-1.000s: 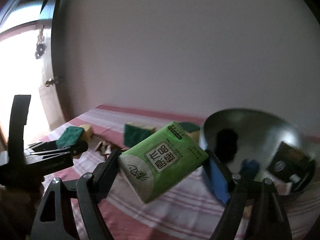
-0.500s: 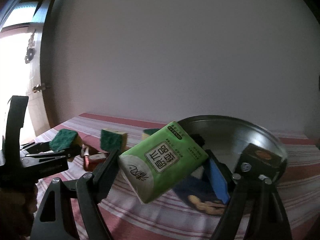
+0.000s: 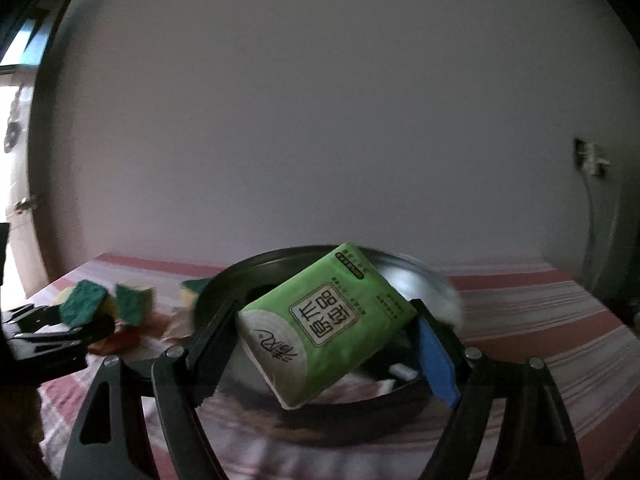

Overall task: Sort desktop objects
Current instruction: 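Carry the sponge and tissue pack over the tin with both tools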

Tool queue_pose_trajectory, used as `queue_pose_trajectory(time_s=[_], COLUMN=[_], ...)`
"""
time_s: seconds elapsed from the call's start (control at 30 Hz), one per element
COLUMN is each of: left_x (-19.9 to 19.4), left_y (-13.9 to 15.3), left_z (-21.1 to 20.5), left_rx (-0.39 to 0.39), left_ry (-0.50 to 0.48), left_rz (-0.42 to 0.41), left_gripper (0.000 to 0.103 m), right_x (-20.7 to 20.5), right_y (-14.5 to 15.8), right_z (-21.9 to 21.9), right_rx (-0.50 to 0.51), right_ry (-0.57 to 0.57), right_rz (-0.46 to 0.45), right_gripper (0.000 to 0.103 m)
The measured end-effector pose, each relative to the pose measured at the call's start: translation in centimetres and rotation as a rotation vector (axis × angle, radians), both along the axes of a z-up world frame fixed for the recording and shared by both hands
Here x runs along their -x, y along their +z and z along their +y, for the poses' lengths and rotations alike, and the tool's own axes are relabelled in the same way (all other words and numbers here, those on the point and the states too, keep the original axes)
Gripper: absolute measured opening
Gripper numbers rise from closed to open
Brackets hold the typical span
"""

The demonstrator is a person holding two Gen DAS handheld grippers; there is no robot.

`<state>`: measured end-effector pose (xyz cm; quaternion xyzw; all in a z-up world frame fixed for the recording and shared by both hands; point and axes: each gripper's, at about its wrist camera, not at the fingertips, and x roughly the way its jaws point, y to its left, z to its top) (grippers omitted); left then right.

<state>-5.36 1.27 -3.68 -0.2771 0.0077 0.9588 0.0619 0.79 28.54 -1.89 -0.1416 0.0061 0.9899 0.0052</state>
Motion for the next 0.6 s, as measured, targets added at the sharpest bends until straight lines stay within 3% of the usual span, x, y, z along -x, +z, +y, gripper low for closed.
queue_pose_trajectory(time_s=[0.37,0.6], left_x=[1.6,3.4], left_y=[2.3,2.7], left_z=[7.9,11.8], left_rx=[-0.003,-0.023], left_ry=[-0.118,-0.154], left_rz=[0.054,0.044], left_gripper=[0.067,0.067], right_x=[0.6,1.6], right_y=[0.3,0.4], right_z=[6.5,7.7], right_rx=[0.04,0.049], right_ry=[-0.184,-0.242], right_rz=[0.031,0.028], right_gripper=[0.084,0.084])
